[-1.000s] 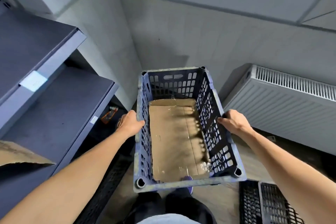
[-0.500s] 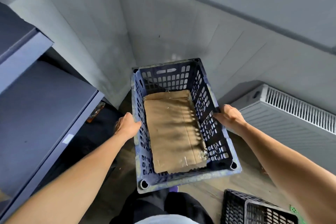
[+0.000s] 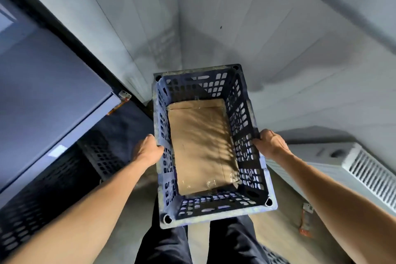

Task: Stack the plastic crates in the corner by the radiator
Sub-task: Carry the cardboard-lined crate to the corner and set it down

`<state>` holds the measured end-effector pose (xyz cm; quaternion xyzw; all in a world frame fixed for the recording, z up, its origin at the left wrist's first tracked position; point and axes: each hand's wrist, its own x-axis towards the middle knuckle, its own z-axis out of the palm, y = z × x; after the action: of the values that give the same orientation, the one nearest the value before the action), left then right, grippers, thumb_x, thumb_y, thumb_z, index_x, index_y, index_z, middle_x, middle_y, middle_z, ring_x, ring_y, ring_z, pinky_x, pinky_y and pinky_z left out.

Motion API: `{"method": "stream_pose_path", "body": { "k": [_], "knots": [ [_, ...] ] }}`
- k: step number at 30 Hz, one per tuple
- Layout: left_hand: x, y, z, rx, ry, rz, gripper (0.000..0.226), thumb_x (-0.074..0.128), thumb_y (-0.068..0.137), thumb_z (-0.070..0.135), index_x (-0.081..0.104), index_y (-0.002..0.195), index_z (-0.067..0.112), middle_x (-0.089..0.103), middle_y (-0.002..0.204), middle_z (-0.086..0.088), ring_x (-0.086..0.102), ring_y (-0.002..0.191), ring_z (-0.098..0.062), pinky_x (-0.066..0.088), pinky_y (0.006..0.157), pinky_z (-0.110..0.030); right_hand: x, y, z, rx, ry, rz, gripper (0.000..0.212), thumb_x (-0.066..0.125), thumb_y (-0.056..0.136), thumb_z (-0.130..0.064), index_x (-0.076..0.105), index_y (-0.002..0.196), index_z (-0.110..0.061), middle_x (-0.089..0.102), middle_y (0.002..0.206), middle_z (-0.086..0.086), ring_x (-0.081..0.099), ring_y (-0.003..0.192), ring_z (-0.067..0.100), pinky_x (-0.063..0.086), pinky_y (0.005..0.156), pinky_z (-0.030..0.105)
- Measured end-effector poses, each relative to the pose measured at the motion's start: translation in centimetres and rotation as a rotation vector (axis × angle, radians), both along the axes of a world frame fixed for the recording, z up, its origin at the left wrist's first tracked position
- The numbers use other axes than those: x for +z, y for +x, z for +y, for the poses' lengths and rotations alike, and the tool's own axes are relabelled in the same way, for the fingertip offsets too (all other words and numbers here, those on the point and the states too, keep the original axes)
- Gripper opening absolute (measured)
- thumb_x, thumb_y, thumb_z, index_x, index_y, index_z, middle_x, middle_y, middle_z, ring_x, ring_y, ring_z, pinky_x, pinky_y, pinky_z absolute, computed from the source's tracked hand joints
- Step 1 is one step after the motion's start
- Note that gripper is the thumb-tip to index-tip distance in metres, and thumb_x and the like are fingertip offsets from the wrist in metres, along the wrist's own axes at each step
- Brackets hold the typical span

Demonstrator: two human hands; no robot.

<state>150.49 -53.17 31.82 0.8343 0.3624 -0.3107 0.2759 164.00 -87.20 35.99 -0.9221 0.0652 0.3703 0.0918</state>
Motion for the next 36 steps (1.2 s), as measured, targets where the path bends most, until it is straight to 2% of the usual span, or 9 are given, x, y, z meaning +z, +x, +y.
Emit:
{"method": "stream_pose_path", "body": {
  "k": [3,6,9,15,21,25,30,33,36],
  "knots": [
    [-2.1,-0.2,-0.9,0.070,-0.006,0.002,0.022,0.061,0.085,0.031,0.046,0.079,0.018,0.066,0.085,-0.013,0.069,0.074,-0.035,0.060,0.064,-0.047,-2.6,2.5,-0.3,0.069,0.033,0.032,0.034,0.049,0.092,-0.037,0.064,0.106,-0.010,0.070,0.101,0.019,0.066,0.090,0.038,0.052,0.071,0.037],
    [-4.4,-0.1,-2.2,0.161,-0.017,0.007,0.019,0.063,0.089,0.029,0.049,0.081,0.019,0.066,0.084,-0.008,0.068,0.074,-0.031,0.060,0.069,-0.046,-5.6,5.1,-0.5,0.140,0.056,0.040,0.031,0.051,0.091,-0.037,0.066,0.101,-0.012,0.070,0.092,0.016,0.066,0.081,0.036,0.050,0.062,0.034],
    [-7.1,-0.1,-3.3,0.248,-0.058,0.008,0.019,0.063,0.089,0.030,0.051,0.081,0.018,0.068,0.087,-0.014,0.070,0.077,-0.032,0.061,0.070,-0.048,-8.7,7.5,-0.4,0.195,0.092,0.036,0.029,0.055,0.091,-0.036,0.069,0.098,-0.012,0.070,0.087,0.014,0.065,0.077,0.033,0.051,0.062,0.033],
    [-13.9,0.2,-5.8,0.328,-0.052,-0.008,0.016,0.063,0.092,0.032,0.053,0.086,0.021,0.068,0.086,-0.005,0.069,0.075,-0.027,0.061,0.069,-0.043,-17.3,11.0,0.2,0.259,0.083,0.028,0.019,0.062,0.086,-0.017,0.066,0.101,-0.008,0.069,0.094,0.018,0.062,0.081,0.033,0.049,0.069,0.034],
    [-23.6,0.6,-7.4,0.409,-0.062,0.046,0.016,0.062,0.093,0.027,0.055,0.093,0.013,0.068,0.084,-0.009,0.070,0.071,-0.025,0.062,0.067,-0.045,-26.2,11.1,0.0,0.258,0.104,-0.069,0.024,0.062,0.089,-0.021,0.064,0.111,-0.011,0.069,0.104,0.015,0.064,0.094,0.037,0.056,0.084,0.045],
    [-29.0,0.9,-8.3,0.411,-0.024,0.069,0.017,0.060,0.093,0.028,0.054,0.095,0.012,0.070,0.081,-0.009,0.070,0.066,-0.025,0.062,0.062,-0.042,-30.9,11.1,-0.5,0.244,0.071,-0.064,0.024,0.062,0.090,-0.017,0.063,0.114,-0.014,0.069,0.107,0.013,0.064,0.097,0.035,0.056,0.086,0.048],
    [-33.8,2.4,-9.8,0.359,-0.026,0.073,0.017,0.059,0.092,0.026,0.048,0.099,0.014,0.068,0.088,-0.012,0.070,0.075,-0.032,0.060,0.071,-0.044,-35.5,11.8,-1.8,0.198,0.060,-0.059,0.024,0.061,0.089,-0.012,0.065,0.113,-0.014,0.070,0.106,0.012,0.066,0.095,0.033,0.057,0.086,0.047],
    [-35.6,3.0,-11.6,0.307,-0.087,0.113,0.018,0.054,0.094,0.019,0.043,0.105,0.009,0.066,0.089,-0.015,0.070,0.075,-0.034,0.061,0.068,-0.046,-37.4,11.8,-2.3,0.145,0.032,-0.051,0.030,0.057,0.092,-0.007,0.067,0.120,-0.012,0.072,0.109,0.015,0.066,0.098,0.036,0.056,0.089,0.042],
    [-36.4,2.7,-13.7,0.298,-0.059,0.140,0.024,0.053,0.096,0.018,0.035,0.109,0.008,0.063,0.083,-0.012,0.067,0.070,-0.032,0.059,0.067,-0.044,-39.0,11.4,-2.8,0.143,0.019,-0.080,0.029,0.057,0.093,-0.009,0.066,0.120,-0.007,0.070,0.113,0.017,0.065,0.101,0.036,0.049,0.082,0.033]
  ]
}}
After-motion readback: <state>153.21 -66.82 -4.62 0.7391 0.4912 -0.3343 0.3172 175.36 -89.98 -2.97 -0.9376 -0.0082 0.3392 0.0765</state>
